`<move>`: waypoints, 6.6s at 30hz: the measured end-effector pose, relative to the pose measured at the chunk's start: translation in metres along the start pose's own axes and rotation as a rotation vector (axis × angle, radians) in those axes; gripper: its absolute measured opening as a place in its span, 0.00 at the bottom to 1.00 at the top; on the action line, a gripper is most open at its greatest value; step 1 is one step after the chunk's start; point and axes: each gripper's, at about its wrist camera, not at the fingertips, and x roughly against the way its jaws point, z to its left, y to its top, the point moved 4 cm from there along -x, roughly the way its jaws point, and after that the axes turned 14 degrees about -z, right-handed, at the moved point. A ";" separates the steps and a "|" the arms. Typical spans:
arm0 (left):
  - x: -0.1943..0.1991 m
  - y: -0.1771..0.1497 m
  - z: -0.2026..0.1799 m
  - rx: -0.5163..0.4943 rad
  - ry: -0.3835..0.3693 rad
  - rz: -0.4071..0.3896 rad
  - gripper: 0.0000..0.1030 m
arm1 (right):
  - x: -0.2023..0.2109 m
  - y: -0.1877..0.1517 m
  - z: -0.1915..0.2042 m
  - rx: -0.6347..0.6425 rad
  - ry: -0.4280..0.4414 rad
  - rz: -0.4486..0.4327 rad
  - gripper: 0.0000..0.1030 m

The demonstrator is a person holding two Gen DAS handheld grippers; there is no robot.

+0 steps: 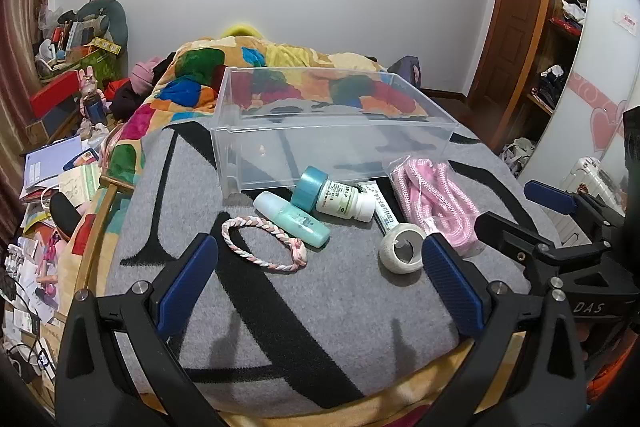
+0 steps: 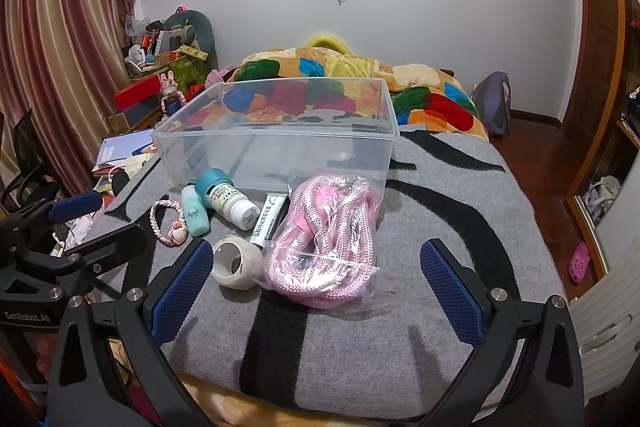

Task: Organize objects

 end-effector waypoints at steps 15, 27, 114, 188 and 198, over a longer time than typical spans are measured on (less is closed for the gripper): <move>0.001 0.000 0.002 0.010 -0.001 0.000 1.00 | 0.000 -0.002 0.001 -0.005 0.003 0.007 1.00; 0.001 0.000 0.002 0.011 0.001 0.000 1.00 | 0.001 -0.001 0.005 0.000 0.006 0.005 1.00; -0.032 -0.025 0.065 0.023 0.095 0.129 0.14 | -0.060 -0.017 -0.027 -0.075 0.028 0.210 0.42; -0.074 0.038 0.048 -0.034 0.067 0.149 0.99 | -0.046 0.038 0.023 0.109 0.112 0.109 0.79; -0.106 -0.009 0.041 -0.049 0.085 0.253 0.97 | -0.043 -0.015 0.041 0.107 0.187 0.205 0.78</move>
